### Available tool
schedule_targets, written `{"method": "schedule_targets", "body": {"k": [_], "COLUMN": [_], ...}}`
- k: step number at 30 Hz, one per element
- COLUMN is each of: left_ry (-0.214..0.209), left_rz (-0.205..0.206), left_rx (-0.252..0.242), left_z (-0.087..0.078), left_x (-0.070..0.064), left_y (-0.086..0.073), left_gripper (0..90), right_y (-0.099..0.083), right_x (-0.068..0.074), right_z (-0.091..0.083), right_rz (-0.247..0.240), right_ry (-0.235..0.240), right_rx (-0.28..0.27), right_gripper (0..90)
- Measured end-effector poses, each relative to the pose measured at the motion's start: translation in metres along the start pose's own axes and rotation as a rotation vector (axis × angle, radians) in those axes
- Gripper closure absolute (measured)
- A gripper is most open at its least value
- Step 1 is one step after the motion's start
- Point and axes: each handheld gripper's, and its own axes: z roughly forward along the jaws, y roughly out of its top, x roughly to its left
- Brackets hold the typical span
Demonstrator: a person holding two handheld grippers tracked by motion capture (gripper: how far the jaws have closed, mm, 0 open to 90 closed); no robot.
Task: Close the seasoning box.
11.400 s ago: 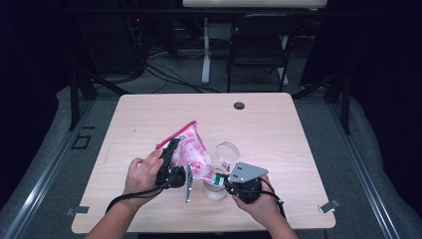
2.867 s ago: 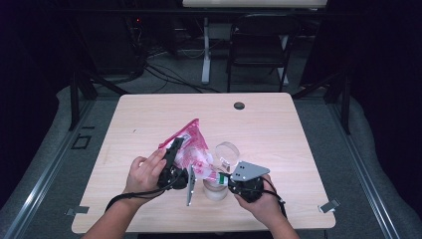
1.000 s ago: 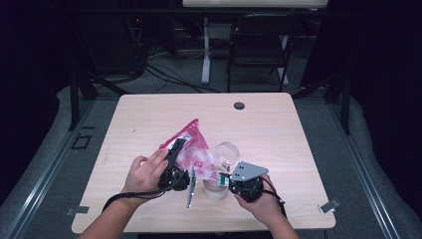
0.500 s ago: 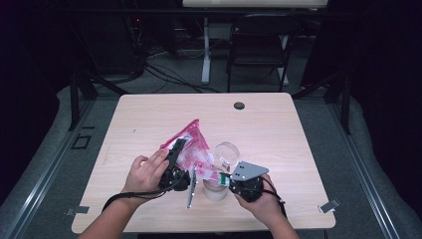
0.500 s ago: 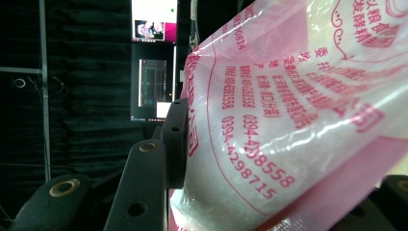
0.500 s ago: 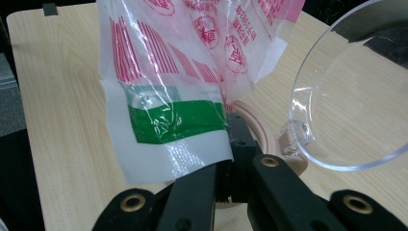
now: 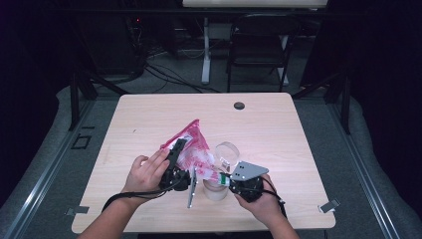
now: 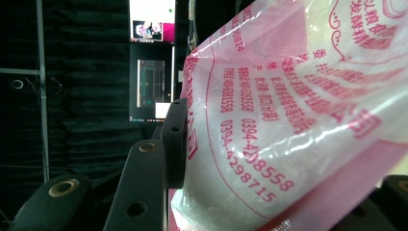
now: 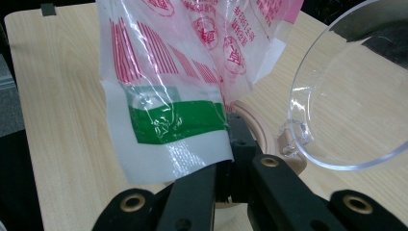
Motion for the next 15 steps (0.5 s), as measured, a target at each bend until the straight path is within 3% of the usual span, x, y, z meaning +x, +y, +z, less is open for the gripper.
{"method": "schedule_targets", "body": {"k": [15], "left_ry": [0.027], "left_rz": [-0.011], "left_rx": [-0.017], "left_z": [-0.0035], "left_x": [0.0016], "left_y": [0.0041], "left_gripper": [64.8], "right_y": [-0.0012], "right_x": [-0.0005], "right_z": [0.0014], "right_rz": [0.002], "right_ry": [0.004], "right_rx": [0.007], "right_gripper": [90.0]}}
